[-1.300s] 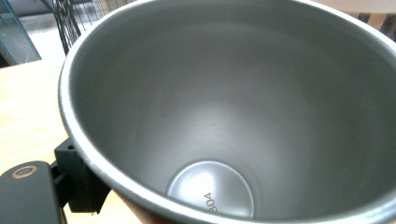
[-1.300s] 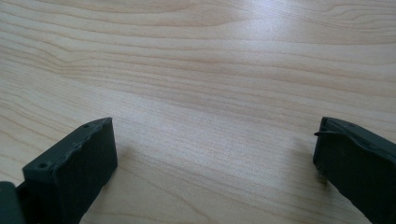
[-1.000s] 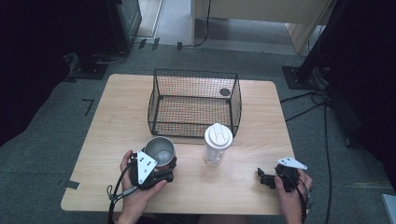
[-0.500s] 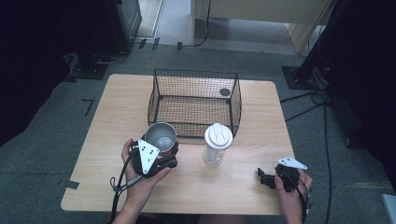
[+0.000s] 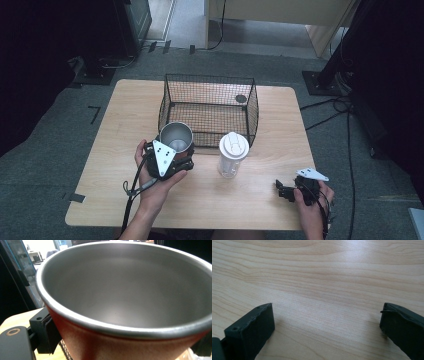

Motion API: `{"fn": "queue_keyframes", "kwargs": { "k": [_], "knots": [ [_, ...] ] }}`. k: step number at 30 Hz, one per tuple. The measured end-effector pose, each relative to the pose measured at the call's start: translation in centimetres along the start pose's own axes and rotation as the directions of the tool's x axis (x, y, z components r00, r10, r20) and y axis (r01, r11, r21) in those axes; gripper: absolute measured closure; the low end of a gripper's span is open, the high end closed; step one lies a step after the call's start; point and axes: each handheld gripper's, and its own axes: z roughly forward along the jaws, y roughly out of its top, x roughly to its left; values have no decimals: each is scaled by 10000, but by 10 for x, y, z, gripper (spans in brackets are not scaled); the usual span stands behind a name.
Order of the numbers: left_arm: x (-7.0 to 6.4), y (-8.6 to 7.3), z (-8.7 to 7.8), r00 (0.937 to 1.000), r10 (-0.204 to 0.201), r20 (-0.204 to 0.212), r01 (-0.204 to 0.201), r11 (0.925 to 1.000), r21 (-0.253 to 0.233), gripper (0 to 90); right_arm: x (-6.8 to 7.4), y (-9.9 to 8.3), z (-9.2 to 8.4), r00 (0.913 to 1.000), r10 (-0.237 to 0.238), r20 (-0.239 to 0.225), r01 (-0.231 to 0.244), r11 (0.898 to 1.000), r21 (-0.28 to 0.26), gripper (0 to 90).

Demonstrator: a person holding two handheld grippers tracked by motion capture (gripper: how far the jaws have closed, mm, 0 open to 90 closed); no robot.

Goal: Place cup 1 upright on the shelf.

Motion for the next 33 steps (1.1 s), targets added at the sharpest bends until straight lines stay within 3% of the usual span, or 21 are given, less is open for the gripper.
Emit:
{"fn": "queue_keyframes", "kwargs": {
  "k": [18,26,33],
  "knots": [
    [4,26,29,9992,-396,57,399,9939,-1032,83,1,2,2,10000,-2,20,2,10000,-9,0],
    [5,31,43,9991,-415,-35,407,9921,-1184,83,1,2,2,10000,18,18,-18,10000,0,0],
    [8,41,58,9977,-651,-163,616,9846,-1635,82,1,2,2,10000,17,15,-17,10000,4,0]
  ]
}}
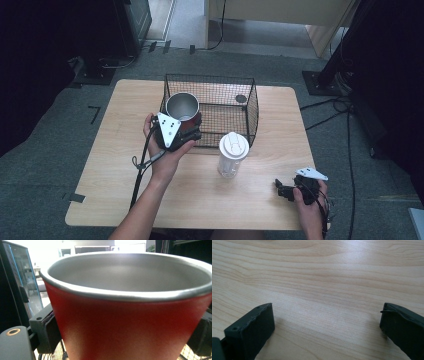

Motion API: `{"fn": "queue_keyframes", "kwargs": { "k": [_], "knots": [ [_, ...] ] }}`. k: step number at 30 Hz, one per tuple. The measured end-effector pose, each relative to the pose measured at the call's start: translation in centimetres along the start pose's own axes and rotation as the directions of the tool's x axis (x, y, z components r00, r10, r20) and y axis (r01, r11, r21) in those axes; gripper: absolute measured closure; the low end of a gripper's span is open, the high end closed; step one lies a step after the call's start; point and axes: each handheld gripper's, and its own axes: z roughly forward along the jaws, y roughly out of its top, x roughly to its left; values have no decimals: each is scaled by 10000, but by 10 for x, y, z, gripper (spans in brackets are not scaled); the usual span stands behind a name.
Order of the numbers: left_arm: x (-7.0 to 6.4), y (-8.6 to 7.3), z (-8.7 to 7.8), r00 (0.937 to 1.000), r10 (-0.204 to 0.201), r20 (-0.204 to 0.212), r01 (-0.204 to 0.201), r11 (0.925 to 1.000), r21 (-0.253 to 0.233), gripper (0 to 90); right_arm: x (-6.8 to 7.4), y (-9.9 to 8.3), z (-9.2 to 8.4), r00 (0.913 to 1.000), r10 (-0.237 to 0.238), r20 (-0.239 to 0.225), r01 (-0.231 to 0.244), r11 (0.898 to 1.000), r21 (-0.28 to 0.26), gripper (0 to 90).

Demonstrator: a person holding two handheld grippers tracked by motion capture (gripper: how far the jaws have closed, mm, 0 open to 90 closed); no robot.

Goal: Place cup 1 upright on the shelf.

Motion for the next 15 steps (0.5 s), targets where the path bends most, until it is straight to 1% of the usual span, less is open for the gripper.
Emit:
{"fn": "queue_keyframes", "kwargs": {
  "k": [5,7,9,10,12,14,15],
  "knots": [
    [0,2,13,10000,7,-39,-7,10000,-69,82,0,0,0,10000,5,3,-5,10000,-6,0],
    [0,1,18,9999,53,-115,-53,10000,-28,82,0,0,0,10000,2,2,-2,10000,-4,0],
    [0,0,21,10000,-5,-73,4,10000,-29,82,0,0,0,10000,1,2,-1,10000,-3,0],
    [0,-2,27,9999,-140,34,140,9999,2,82,0,0,0,10000,-7,0,7,10000,-3,0],
    [-1,-5,33,10000,-74,-41,74,10000,-14,82,0,0,0,10000,-2,0,2,10000,-5,0],
    [-1,-6,39,9999,-141,-69,141,9999,26,82,0,0,0,10000,1,2,-1,10000,-3,0],
    [-1,-6,39,9999,-141,-69,141,9999,26,82,0,0,0,10000,-2,1,2,10000,1,0]
  ]
}}
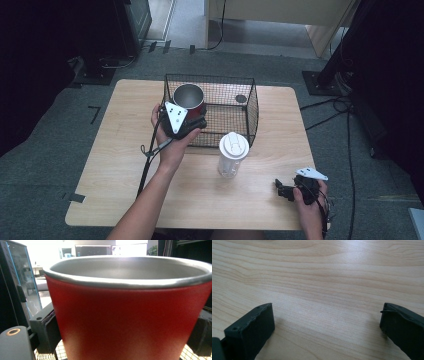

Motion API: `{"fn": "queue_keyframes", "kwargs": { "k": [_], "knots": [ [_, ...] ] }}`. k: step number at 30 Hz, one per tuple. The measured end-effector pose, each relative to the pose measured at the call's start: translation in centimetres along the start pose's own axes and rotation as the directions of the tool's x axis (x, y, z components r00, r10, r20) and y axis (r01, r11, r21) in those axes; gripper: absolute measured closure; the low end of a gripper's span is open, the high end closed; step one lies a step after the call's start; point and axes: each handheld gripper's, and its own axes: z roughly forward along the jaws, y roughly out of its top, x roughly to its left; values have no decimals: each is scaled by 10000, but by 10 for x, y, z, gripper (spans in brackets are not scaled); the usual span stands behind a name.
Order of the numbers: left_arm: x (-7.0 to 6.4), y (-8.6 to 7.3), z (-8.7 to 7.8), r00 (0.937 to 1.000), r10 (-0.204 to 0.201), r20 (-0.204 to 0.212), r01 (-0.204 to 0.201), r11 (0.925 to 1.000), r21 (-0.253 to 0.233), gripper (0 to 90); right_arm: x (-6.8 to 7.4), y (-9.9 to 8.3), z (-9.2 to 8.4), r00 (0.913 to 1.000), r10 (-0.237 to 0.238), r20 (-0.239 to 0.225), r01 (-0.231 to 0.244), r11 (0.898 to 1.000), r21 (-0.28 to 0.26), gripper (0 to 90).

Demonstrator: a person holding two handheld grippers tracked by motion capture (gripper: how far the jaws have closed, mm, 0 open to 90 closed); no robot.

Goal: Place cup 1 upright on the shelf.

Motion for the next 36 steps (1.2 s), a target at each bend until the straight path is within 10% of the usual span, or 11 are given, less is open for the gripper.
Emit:
{"fn": "queue_keyframes", "kwargs": {
  "k": [23,36],
  "knots": [
    [-10,-17,73,9980,370,-510,-328,9962,803,82,0,0,0,10000,4,0,-4,10000,-7,0],
    [1,-20,100,9983,-181,-559,275,9846,1727,81,0,0,0,10000,1,0,-1,10000,-3,0]
  ]
}}
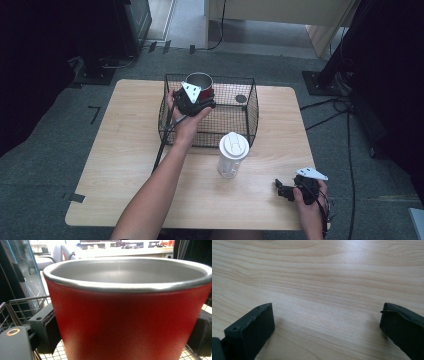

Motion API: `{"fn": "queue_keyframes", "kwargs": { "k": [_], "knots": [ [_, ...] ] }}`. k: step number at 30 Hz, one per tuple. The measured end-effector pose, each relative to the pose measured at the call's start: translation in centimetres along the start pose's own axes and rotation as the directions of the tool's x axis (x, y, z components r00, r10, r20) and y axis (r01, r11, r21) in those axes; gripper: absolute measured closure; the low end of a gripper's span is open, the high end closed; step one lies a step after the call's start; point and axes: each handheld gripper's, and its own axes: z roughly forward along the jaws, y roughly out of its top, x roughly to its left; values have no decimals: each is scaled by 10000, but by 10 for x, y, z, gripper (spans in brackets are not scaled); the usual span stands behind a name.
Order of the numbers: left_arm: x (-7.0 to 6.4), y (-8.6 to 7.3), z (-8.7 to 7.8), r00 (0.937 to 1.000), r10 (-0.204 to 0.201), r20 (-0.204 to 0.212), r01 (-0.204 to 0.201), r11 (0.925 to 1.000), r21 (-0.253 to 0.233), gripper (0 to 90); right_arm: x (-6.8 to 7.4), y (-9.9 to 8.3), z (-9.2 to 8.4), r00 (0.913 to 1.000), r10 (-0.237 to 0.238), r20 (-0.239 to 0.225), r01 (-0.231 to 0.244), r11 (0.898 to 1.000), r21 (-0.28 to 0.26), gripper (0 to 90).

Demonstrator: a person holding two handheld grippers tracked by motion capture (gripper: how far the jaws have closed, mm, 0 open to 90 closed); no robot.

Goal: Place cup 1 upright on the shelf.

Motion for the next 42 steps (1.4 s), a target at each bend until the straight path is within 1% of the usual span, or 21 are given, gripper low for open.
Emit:
{"fn": "queue_keyframes", "kwargs": {
  "k": [5,8,10,11,14,16,19,21,23,25,26,27,28,29,31,35,37,38,39,40,42],
  "knots": [
    [3,-2,8,9999,-9,-101,11,9997,230,81,0,0,0,10000,5,-2,-5,10000,-1,0],
    [5,-3,14,9997,252,35,-253,9985,475,81,0,0,0,10000,10,0,-10,10000,-5,0],
    [5,-3,16,9997,258,17,-258,9978,610,81,0,0,0,10000,6,-2,-6,10000,-4,0],
    [6,-4,18,9997,222,-41,-217,9942,1050,82,0,0,0,10000,7,2,-7,10000,-3,0],
    [7,-7,22,9998,158,-155,-131,9870,1601,82,0,1,0,10000,-12,-7,12,10000,7,0],
    [8,-8,25,9997,54,-233,-9,9822,1880,81,0,1,1,10000,-20,3,20,10000,5,0],
    [8,-7,28,9991,104,-419,-12,9769,2139,82,0,1,1,10000,-9,6,9,10000,10,0],
    [7,-6,30,9990,183,-408,-80,9710,2389,81,0,1,1,10000,-21,4,21,10000,3,0],
    [6,-7,31,9990,225,-376,-116,9636,2672,81,0,1,1,10000,-12,5,12,10000,8,0],
    [4,-8,33,9989,314,-351,-194,9537,3002,81,0,1,1,10000,-9,3,9,10000,2,0],
    [4,-8,33,9989,314,-351,-194,9537,3002,81,0,1,1,10000,-16,6,16,10000,7,0],
    [4,-9,34,9989,329,-327,-209,9484,3163,80,0,1,1,10000,-11,5,11,10000,9,0],
    [4,-9,36,9992,316,-248,-213,9396,3416,80,0,1,1,10000,-25,2,25,10000,-3,0],
    [4,-9,36,9992,316,-248,-213,9396,3416,79,0,1,1,10000,-25,2,25,10000,-3,0],
    [5,-10,37,9993,212,-302,-90,9328,3602,78,0,1,1,10000,-15,0,15,10000,0,0],
    [6,-10,38,9996,147,-234,-51,9295,3687,77,0,1,1,10000,-22,4,22,10000,-2,0],
    [6,-11,39,9996,179,-205,-90,9273,3741,77,0,1,1,10000,-18,2,18,10000,-2,0],
    [5,-12,39,9994,321,-102,-256,9205,3899,75,0,1,1,10000,-22,3,22,10000,-2,0],
    [5,-12,39,9994,321,-102,-256,9205,3899,73,0,1,1,10000,-22,3,22,10000,-2,0],
    [4,-12,39,9991,427,-21,-385,9181,3944,73,0,1,1,10000,-25,3,25,10000,-1,0],
    [3,-12,39,9988,485,-51,-426,9198,3901,66,0,1,1,10000,-23,3,23,10000,-1,0]
  ]
}}
